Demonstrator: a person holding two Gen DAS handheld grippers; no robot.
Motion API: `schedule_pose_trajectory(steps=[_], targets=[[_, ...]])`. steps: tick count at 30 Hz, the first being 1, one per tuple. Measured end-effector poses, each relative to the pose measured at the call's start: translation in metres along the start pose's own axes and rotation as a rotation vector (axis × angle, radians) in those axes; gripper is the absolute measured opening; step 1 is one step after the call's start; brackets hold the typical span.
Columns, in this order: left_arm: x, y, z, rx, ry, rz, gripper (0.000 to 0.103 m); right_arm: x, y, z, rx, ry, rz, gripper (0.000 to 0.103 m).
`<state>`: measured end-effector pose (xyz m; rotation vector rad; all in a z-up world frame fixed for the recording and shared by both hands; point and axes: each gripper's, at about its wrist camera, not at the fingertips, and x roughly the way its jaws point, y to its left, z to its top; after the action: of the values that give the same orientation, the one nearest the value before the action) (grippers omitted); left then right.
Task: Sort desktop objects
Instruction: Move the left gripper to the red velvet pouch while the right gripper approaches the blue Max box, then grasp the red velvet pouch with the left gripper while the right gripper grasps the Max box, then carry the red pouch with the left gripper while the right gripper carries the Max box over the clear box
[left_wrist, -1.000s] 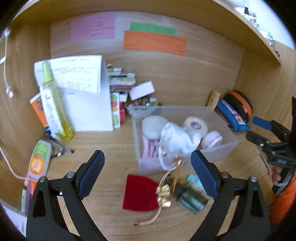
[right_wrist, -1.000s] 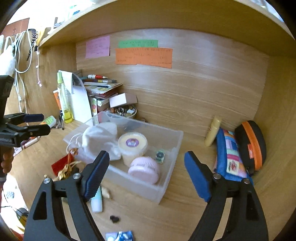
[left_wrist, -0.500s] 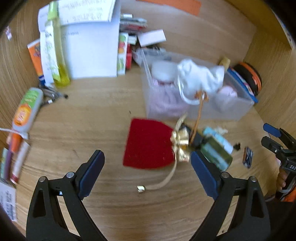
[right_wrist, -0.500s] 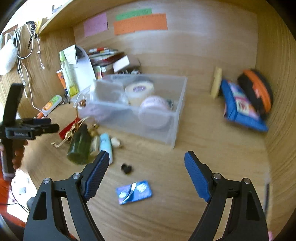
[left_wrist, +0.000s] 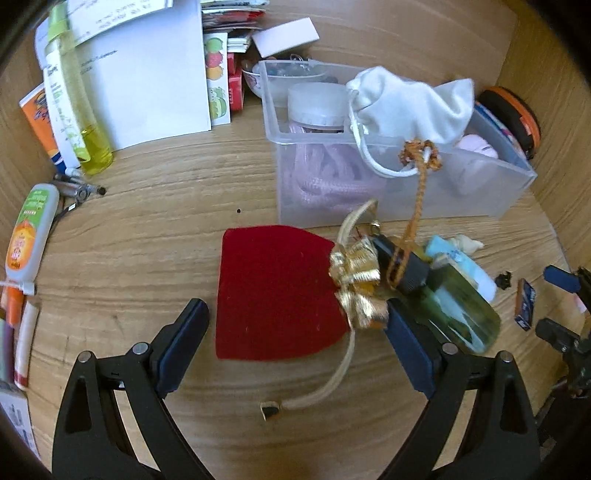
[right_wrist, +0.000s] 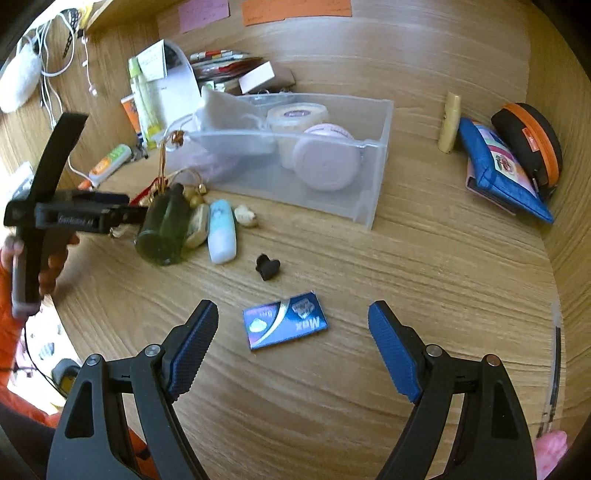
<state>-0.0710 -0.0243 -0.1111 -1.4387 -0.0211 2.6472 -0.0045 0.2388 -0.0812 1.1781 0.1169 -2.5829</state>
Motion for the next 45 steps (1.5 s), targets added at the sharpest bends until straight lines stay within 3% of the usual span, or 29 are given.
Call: schedule_pose_trajectory(steps=[8, 11, 15, 18, 22, 24, 26, 29, 37, 45], targets=[[0.007, -0.001, 0.003, 0.013, -0.031, 0.067, 0.094, 0.005, 0.005, -0.005, -0.042, 0.006, -0.034, 0.081], [0.006, 0.002, 0.002, -0.010, -0.052, 0.090, 0.081, 0.010, 0.007, -0.004, -0.050, 0.025, -0.021, 0.081], [0.005, 0.005, 0.000, -0.007, -0.065, 0.092, 0.075, 0.016, 0.007, -0.003, -0.051, 0.041, -0.018, 0.077], [0.005, 0.008, 0.001, -0.005, -0.074, 0.090, 0.068, 0.019, 0.008, -0.004, -0.066, 0.045, -0.028, 0.068], [0.006, 0.016, 0.002, -0.026, -0.091, 0.084, 0.056, 0.018, 0.011, -0.004, -0.083, 0.038, -0.011, 0.047], [0.005, 0.022, 0.003, -0.043, -0.098, 0.077, 0.047, 0.017, 0.012, -0.004, -0.082, 0.036, -0.012, 0.047], [0.001, 0.030, 0.001, -0.062, -0.108, 0.062, 0.031, 0.017, 0.012, -0.004, -0.077, 0.031, -0.011, 0.047], [-0.001, 0.039, 0.000, -0.098, -0.118, 0.033, 0.024, 0.016, 0.010, -0.004, -0.059, 0.027, 0.004, 0.047], [-0.011, 0.044, -0.009, -0.143, -0.151, 0.004, 0.018, 0.005, -0.002, 0.004, 0.003, -0.013, 0.020, 0.047], [-0.045, 0.037, -0.012, -0.162, -0.254, -0.005, 0.017, -0.012, -0.011, 0.022, 0.039, -0.079, 0.021, 0.047]])
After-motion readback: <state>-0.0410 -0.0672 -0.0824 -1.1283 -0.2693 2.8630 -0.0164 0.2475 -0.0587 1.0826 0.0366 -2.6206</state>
